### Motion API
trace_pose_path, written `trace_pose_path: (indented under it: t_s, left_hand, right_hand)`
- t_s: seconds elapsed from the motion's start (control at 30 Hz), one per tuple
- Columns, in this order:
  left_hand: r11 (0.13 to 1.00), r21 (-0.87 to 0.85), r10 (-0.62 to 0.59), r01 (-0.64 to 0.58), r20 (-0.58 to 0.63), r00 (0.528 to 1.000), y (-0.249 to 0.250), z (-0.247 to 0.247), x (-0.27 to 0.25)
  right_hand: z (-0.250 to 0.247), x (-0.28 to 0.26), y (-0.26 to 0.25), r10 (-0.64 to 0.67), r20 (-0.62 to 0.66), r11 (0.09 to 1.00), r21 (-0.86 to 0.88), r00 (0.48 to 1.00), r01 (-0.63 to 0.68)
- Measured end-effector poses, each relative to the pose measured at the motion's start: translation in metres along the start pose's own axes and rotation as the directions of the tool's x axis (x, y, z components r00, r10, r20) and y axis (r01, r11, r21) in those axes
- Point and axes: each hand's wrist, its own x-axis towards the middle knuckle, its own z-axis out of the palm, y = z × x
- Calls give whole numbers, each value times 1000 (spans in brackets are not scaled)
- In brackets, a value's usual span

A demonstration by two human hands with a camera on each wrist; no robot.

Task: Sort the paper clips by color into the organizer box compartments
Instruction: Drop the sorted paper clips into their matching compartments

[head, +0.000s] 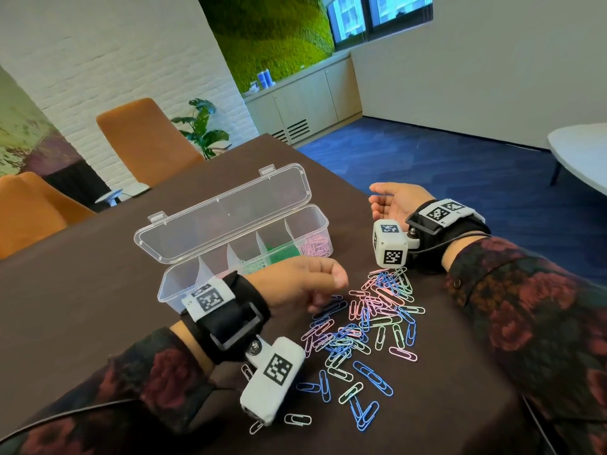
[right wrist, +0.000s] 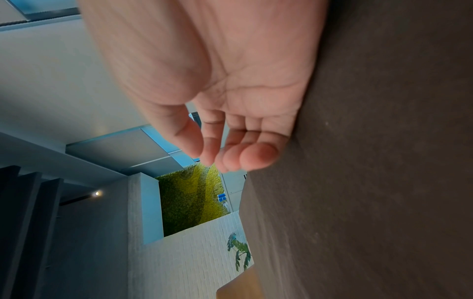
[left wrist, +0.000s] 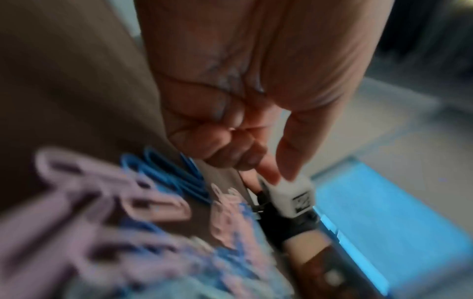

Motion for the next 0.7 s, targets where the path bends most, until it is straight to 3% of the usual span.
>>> trace_pose_path:
  t_s: [0.03, 0.1, 0.13, 0.2, 0.3, 0.53, 0.7]
  left_hand:
    - [962, 270, 31, -40, 35, 999, 4, -1, 0]
    - [717, 687, 39, -117, 128, 991, 13, -2, 3]
    - [593, 792, 34, -149, 161, 986, 18, -1, 5]
    - [456, 868, 31, -198, 206, 978, 23, 3, 8]
    - [333, 912, 25, -241, 247, 969, 24, 11, 14]
    - [283, 930, 27, -234, 236, 971, 23, 14, 20]
    - [315, 929, 5, -194, 202, 979, 19, 11, 16]
  right_hand:
    - [0, 0, 0, 1, -2, 1000, 1, 1000, -1]
    - [0, 0, 0, 0, 0, 1000, 2, 1000, 0]
    - [0, 0, 0, -2, 1, 1000, 3, 1000, 2]
    - [0, -1, 0, -2, 3, 1000, 3, 1000, 2]
    - [1, 0, 0, -6, 4, 1000, 2, 1000, 6]
    - [2, -1, 0, -6, 9, 1000, -9, 1000, 6]
    - [1, 0, 0, -9, 5, 1000, 0, 1000, 9]
